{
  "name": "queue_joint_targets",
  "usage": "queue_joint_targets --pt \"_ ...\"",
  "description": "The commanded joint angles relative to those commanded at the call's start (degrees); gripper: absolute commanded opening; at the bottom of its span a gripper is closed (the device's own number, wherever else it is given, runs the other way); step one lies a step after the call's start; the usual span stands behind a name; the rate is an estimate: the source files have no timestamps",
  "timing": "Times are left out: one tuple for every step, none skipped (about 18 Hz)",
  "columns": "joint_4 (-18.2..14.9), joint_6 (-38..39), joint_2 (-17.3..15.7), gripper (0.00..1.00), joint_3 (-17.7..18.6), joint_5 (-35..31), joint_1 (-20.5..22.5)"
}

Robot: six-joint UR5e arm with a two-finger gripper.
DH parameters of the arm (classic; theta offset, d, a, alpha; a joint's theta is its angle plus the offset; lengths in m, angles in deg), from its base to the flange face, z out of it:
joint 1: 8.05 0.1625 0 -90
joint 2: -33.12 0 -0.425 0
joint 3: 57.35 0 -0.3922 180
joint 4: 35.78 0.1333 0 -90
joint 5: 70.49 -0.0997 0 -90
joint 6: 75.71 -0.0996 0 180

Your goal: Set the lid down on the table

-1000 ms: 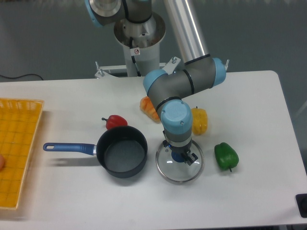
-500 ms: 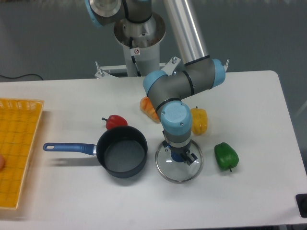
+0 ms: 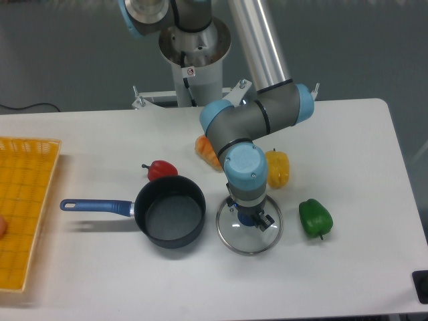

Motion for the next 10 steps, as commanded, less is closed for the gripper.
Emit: queue_joint_targets --pt "0.0 0.09 -0.09 1.0 0.0 0.0 0.0" --pt "0.0 -0.09 -0.09 1.0 0.0 0.0 -0.26" --pt "0.0 -0.09 -0.17 1.0 0.0 0.0 -0.35" --pt "0.0 -0.09 -0.26 1.0 -0.09 0.09 -0.44" --pt "0.0 -0.09 -0.52 1.0 -0.17 0.17 -0.44" --pt "0.0 -0.17 -0.7 1.0 -0.44 0.17 -0.44" --pt "-0.09 -0.18 -0.88 1.0 -0.96 0.17 -0.53" --pt "-0.17 -0.26 -1.05 1.0 -1.14 0.26 -0.53" --pt "-0.18 -0.35 -1.05 1.0 -1.66 0.26 -0.53" --pt "-0.18 -0.35 -1.05 1.0 -1.76 0.26 -0.62"
